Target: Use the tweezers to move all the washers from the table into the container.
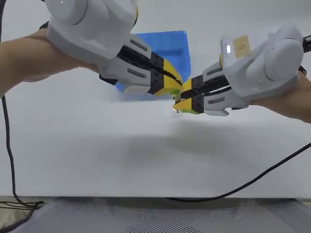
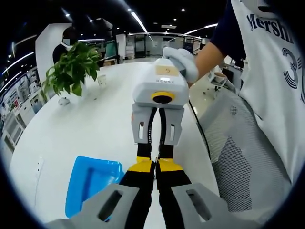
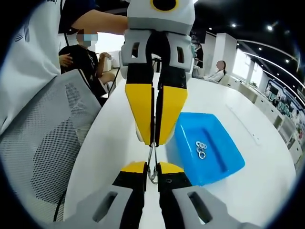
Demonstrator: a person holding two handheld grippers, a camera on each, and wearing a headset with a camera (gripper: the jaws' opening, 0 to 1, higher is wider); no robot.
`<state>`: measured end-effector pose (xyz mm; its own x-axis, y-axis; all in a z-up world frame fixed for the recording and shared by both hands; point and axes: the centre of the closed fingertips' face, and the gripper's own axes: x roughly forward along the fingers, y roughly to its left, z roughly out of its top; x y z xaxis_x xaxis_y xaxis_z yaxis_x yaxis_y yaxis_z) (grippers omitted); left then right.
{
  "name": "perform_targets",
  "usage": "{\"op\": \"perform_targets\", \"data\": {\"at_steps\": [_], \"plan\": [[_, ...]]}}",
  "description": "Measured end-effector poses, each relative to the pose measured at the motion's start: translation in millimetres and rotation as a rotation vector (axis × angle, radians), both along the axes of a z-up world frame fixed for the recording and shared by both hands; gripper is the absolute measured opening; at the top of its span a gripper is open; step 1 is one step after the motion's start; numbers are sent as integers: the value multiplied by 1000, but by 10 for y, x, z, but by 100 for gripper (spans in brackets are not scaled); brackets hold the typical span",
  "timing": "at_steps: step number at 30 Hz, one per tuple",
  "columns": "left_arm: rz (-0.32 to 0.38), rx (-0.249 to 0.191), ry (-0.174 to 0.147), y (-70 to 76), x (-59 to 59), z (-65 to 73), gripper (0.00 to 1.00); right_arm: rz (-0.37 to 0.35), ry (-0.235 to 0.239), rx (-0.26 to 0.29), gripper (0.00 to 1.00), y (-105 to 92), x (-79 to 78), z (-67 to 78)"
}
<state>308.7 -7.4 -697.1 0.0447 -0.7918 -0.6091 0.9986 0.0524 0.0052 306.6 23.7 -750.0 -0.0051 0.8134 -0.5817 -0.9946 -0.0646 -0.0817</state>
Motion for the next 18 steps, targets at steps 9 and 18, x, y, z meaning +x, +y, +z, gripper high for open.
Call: {"op": "perform_targets", "data": {"at_steps": [9, 18], "plan": [[8, -1, -9, 177, 15, 344, 5, -3, -9, 37, 9, 183, 34, 320], [-12, 14, -62, 306, 56, 595, 5, 17, -53, 33, 9, 332, 141, 572]]}}
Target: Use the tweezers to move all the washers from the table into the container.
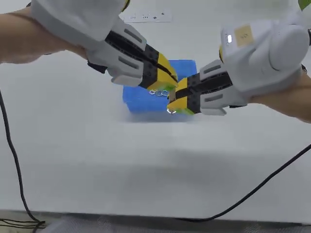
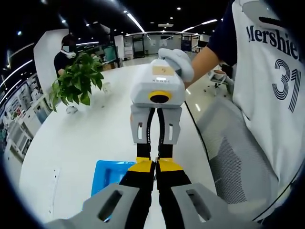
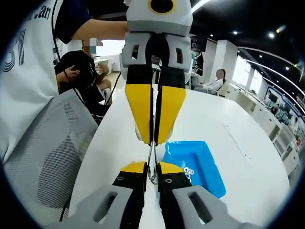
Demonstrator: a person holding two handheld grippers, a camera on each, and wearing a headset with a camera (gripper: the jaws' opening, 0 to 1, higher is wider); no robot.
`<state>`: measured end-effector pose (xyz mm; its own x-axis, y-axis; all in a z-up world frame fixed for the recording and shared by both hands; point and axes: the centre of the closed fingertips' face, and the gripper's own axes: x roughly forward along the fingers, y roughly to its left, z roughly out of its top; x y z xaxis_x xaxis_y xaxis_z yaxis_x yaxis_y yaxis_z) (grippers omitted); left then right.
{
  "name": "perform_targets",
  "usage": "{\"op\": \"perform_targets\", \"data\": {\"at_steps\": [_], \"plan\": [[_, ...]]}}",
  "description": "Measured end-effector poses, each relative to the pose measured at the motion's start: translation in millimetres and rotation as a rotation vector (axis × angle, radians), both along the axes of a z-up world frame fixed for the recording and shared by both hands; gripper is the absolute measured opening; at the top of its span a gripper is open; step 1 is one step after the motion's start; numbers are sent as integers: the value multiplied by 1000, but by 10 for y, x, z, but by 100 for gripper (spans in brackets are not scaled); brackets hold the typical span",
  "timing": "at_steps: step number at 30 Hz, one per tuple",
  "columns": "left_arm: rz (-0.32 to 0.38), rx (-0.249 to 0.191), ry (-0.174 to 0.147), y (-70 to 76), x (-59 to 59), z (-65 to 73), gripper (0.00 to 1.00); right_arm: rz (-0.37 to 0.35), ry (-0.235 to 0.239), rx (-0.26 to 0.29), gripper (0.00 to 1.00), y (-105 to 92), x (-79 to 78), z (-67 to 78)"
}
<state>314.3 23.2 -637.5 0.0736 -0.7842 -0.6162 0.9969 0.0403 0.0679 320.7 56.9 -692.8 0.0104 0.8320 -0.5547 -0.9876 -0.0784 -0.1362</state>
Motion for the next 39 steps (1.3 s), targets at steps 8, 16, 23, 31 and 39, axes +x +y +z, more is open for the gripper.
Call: {"op": "perform_targets", "data": {"at_steps": [8, 16, 23, 31, 39], "plan": [[4, 3, -51, 87, 230, 139, 5, -2, -53, -2, 9, 103, 240, 125], [0, 14, -70, 140, 570, 72, 5, -15, -78, -14, 9, 155, 557, 74], [7, 18, -54, 126, 796, -171, 5, -19, -66, -50, 9, 157, 788, -193], [22, -7, 3, 93, 916, -487, 5, -24, -29, -93, 9, 98, 923, -550], [15, 0, 11, 73, 901, -592, 5, -32, -8, -96, 9, 81, 905, -662]]}}
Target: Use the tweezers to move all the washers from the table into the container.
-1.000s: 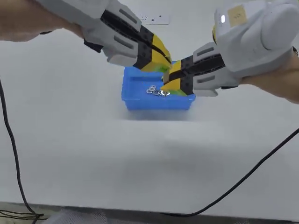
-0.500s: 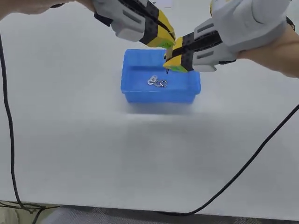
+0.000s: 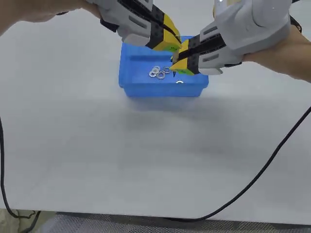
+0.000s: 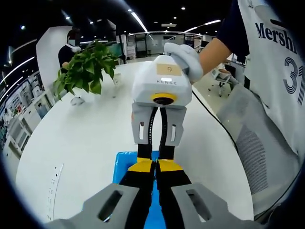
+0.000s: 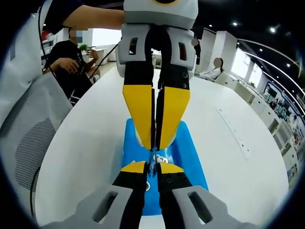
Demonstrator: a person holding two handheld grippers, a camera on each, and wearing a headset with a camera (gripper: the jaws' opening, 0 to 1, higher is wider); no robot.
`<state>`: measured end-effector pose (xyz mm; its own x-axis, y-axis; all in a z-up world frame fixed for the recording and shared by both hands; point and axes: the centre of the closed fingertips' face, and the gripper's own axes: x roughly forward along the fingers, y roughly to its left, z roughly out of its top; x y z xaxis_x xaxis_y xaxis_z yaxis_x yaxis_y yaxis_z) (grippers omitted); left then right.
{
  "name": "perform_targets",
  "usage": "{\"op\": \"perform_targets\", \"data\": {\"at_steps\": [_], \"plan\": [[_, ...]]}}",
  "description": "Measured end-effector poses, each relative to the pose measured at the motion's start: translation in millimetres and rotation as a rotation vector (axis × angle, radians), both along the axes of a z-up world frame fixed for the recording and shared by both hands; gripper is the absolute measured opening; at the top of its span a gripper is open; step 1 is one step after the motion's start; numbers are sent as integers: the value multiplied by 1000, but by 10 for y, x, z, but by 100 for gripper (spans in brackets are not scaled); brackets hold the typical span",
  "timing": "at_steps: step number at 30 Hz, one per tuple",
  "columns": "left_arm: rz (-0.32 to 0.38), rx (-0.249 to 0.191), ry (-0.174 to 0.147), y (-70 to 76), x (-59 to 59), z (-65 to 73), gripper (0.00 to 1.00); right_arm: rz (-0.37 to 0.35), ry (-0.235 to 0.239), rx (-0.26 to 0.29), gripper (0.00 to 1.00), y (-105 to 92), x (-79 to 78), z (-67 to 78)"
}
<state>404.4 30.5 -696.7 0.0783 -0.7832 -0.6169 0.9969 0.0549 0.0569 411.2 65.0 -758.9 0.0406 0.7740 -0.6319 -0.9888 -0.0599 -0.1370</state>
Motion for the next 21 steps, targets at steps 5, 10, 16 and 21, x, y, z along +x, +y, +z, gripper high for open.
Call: {"op": "perform_targets", "data": {"at_steps": [5, 10, 16, 21], "plan": [[4, -1, -23, 29, 1, 60, 5, -5, -15, 8, 9, 11, 9, 68], [15, -1, -41, 81, -24, 146, 5, -12, -25, 18, 9, 23, 19, 158], [28, -9, -74, 121, -72, 290, 5, -15, -51, 26, 9, 15, -21, 342], [37, -23, -97, 182, -165, 442, 5, -15, -69, 31, 8, 4, -98, 508]]}}
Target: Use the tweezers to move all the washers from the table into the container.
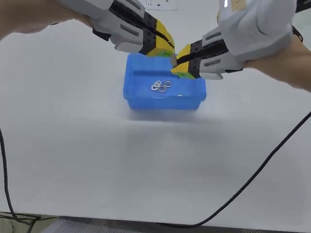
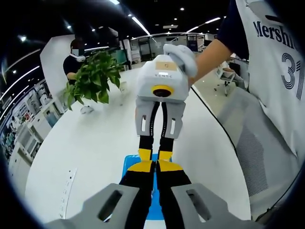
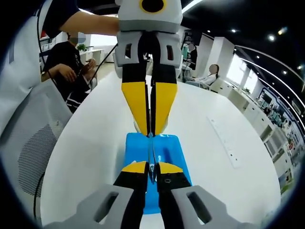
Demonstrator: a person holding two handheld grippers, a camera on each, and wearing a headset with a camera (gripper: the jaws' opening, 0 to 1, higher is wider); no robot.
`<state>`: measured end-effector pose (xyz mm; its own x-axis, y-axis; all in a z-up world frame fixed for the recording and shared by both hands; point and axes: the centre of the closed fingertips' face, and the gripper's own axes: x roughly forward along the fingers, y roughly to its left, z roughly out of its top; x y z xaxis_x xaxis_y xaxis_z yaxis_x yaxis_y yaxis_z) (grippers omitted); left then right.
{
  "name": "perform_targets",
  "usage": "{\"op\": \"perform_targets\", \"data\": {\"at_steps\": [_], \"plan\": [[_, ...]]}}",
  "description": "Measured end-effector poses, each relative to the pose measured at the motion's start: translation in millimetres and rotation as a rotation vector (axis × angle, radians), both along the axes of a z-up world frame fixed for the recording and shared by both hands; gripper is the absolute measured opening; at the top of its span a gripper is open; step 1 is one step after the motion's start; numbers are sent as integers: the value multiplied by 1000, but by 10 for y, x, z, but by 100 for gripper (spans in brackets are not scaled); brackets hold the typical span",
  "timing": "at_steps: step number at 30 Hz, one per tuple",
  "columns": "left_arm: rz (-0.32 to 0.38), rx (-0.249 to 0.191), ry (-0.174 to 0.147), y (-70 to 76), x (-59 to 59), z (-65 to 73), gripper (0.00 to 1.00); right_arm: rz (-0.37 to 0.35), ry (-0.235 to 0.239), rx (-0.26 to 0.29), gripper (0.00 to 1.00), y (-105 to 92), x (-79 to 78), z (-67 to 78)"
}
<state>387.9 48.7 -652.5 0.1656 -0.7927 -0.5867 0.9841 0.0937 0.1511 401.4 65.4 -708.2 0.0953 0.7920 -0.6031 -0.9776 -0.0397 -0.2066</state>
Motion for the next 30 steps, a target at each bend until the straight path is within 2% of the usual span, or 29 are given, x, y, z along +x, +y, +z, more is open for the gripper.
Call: {"op": "perform_targets", "data": {"at_steps": [5, 9, 18, 22, 27, 30], "plan": [[2, 7, -17, 80, -120, 68, 5, 5, -17, -9, 7, -18, -94, 101], [7, 16, -31, 139, -232, 100, 5, 21, -29, -29, 7, -15, -237, 184], [12, 3, -34, 223, -519, 95, 5, 49, -17, -94, 6, 23, -539, 206], [22, -6, -13, 265, -641, 18, 5, 64, 0, -119, 6, 30, -665, 159], [18, 16, 8, 283, -785, -173, 5, 84, 31, -157, 6, 20, -837, 29], [21, 13, 31, 282, -836, -268, 5, 91, 48, -172, 6, 10, -857, -69]]}}
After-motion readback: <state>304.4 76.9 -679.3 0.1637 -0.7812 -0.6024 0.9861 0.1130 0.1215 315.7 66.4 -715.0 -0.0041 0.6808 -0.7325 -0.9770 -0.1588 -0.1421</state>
